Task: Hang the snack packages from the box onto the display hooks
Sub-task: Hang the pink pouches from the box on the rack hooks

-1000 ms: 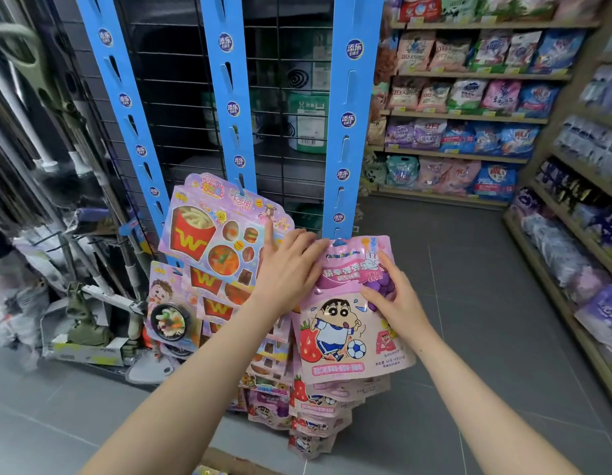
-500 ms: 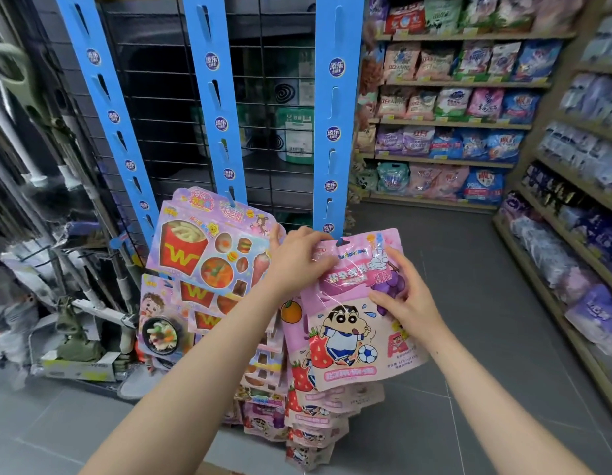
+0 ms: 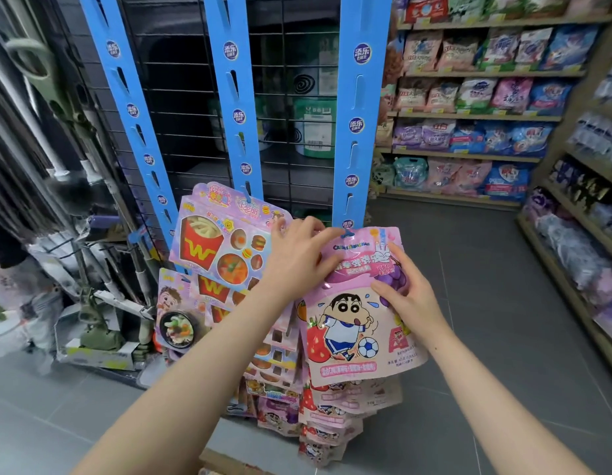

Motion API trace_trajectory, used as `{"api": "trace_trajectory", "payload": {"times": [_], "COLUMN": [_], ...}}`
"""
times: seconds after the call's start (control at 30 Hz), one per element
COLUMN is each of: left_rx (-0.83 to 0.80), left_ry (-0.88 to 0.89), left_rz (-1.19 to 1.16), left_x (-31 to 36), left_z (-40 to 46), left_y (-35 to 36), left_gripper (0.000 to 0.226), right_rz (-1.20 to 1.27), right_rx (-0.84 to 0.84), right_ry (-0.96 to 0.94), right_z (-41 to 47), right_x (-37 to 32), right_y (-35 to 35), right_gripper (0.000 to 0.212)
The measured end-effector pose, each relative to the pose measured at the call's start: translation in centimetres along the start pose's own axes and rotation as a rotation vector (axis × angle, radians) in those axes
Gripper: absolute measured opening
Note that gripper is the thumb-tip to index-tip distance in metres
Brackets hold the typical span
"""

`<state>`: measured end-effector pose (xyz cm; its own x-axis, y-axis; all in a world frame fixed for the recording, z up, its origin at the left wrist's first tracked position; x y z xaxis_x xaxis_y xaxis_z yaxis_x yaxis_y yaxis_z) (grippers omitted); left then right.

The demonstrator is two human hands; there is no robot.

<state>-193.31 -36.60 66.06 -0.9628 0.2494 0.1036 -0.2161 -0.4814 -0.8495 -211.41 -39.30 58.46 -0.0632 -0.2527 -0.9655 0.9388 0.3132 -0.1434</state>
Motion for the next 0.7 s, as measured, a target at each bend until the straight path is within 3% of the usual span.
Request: {"api": "trace_trajectory", "payload": {"times": [0.37, 0.7], "left_rx": [-0.109, -0.002], "left_ry": [0.018, 0.146], "left_rz": [0.125, 0.117], "left_x": [-0.8, -1.2], "left_z": [-0.6, -2.6], "left_y": [2.5, 2.5], "left_gripper": [0.038, 0.031], "right_rz": [-0.091, -0.181], "right_rx": [-0.024, -0.005], "right_ry": [0.089, 0.071], "right_z": [0.0, -1.6], "right_x": [2.7, 3.6], "right_y": [0.0, 0.6], "right_gripper": [0.068, 0.077]}}
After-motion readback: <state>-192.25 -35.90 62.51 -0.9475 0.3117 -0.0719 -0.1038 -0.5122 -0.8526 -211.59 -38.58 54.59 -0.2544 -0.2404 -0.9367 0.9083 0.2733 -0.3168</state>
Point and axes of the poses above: each hand's wrist, its own z-axis towards the middle knuckle, its own y-axis out of the palm, x = y × z, the point moved 6 cm from there along z, towards the middle knuckle, and after that the axes turned 5 degrees about -x, right-handed, at the moved point
